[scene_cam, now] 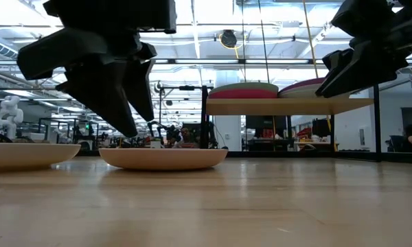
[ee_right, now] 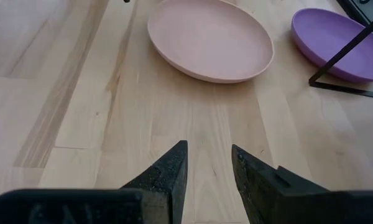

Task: Place and stack plates onto a shelf
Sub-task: Stack the light orange plate on top of the green plate on the shelf

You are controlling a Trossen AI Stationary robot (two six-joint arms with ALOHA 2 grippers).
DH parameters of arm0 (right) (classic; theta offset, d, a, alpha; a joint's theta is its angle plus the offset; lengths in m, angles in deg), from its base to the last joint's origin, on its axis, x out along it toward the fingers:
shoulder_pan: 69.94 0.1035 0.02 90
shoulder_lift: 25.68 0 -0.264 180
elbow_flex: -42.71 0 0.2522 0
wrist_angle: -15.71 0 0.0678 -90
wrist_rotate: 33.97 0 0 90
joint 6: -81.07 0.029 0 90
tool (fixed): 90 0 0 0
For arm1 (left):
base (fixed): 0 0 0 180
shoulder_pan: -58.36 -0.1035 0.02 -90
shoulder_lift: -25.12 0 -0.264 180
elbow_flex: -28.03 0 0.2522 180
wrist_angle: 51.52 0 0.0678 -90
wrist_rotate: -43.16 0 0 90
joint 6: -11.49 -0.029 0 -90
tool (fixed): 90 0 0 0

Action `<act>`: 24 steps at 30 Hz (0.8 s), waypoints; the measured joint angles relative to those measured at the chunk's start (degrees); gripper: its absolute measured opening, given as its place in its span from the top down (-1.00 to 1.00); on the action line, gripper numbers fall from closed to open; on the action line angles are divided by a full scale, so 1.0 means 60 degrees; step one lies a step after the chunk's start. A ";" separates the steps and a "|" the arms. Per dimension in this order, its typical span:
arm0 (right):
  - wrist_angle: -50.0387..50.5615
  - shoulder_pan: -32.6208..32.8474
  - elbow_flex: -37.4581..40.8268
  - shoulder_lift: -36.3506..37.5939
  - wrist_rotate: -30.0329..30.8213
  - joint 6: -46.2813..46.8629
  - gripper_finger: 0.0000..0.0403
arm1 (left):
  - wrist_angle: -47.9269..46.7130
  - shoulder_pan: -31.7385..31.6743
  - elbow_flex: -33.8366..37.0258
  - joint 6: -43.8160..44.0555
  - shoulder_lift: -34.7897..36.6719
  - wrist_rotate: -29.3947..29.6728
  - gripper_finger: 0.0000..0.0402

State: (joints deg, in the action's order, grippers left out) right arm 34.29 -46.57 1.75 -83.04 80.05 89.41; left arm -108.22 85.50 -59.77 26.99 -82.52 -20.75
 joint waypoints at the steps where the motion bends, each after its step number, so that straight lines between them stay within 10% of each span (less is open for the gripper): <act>1: -0.0005 0.0000 0.0000 0.0000 0.0002 0.0000 0.46 | 0.0002 0.0000 0.0000 -0.0139 0.0000 0.0002 -0.49; 16: -0.0554 0.0000 0.0000 -0.0004 -0.0037 0.0004 0.46 | 0.0246 -0.0294 0.0994 -0.0514 0.0000 0.0002 -0.47; 24: -0.0554 0.0000 0.0000 -0.0004 -0.0041 0.0000 0.46 | 0.1147 -0.0415 0.1582 -0.0957 0.0000 -0.0274 -0.14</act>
State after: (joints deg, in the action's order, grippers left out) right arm 30.97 -46.57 1.75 -83.06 79.80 89.41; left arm -101.33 83.01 -50.27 21.25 -82.52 -22.39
